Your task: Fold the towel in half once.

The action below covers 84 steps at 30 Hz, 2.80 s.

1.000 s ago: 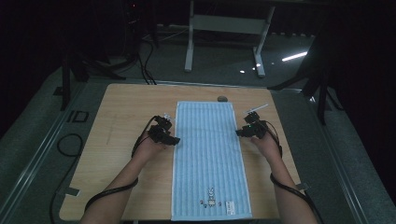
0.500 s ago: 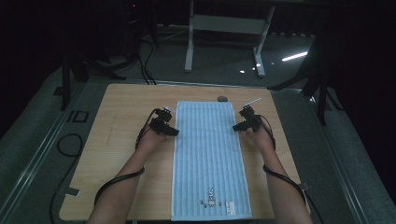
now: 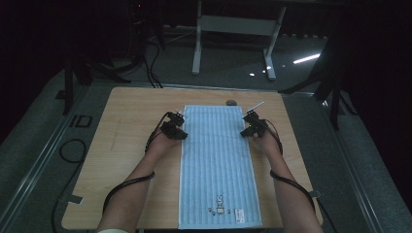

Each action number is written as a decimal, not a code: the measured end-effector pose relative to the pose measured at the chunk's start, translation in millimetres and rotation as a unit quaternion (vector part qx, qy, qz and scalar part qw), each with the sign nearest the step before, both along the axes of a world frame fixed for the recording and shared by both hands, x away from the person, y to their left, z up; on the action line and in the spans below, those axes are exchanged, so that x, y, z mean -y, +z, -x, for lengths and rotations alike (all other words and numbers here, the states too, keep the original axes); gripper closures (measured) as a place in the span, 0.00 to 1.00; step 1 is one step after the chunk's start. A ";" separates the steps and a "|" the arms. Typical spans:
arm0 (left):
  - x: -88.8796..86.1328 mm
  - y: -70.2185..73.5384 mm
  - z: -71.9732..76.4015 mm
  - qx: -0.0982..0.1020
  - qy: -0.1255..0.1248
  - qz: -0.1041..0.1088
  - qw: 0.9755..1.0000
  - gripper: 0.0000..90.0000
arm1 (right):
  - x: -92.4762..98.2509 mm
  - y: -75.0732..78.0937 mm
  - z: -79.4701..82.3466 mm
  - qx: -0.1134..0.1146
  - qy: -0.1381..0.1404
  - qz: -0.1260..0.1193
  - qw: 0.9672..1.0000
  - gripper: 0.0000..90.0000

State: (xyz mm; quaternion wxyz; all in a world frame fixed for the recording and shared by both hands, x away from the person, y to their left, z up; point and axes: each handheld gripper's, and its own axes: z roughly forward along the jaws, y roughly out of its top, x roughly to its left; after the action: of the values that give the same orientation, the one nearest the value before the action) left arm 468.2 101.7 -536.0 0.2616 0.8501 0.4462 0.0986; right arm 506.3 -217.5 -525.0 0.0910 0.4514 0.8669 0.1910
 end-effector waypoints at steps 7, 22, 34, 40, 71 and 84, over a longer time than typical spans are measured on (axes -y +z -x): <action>3.3 3.9 1.9 0.006 -0.004 -0.003 1.000 0.97 | -4.4 4.3 3.1 0.001 0.013 0.011 1.000 0.97; -8.3 51.2 44.9 0.064 -0.031 0.025 0.997 0.97 | 10.5 58.5 48.8 0.078 0.044 -0.026 0.996 0.97; -8.7 31.5 102.3 0.037 -0.073 0.010 0.997 0.74 | 26.4 32.7 99.0 0.060 0.064 -0.034 0.996 0.87; -7.7 33.3 100.6 0.041 -0.070 0.019 0.997 0.73 | 28.3 37.9 105.9 0.064 0.067 -0.047 0.995 0.90; -32.0 2.6 73.3 0.002 -0.072 -0.005 0.997 0.76 | -35.4 0.8 77.8 0.002 0.088 -0.009 0.996 0.83; -44.9 2.3 72.7 0.002 -0.058 -0.007 0.998 0.76 | -50.5 -0.4 74.0 0.008 0.084 -0.018 0.996 0.82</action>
State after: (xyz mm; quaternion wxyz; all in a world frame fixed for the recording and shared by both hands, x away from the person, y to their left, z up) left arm 395.4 146.6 -533.7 0.2617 0.8764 0.3946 0.0882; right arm 432.3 -167.0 -525.4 0.0733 0.3768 0.8974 0.2174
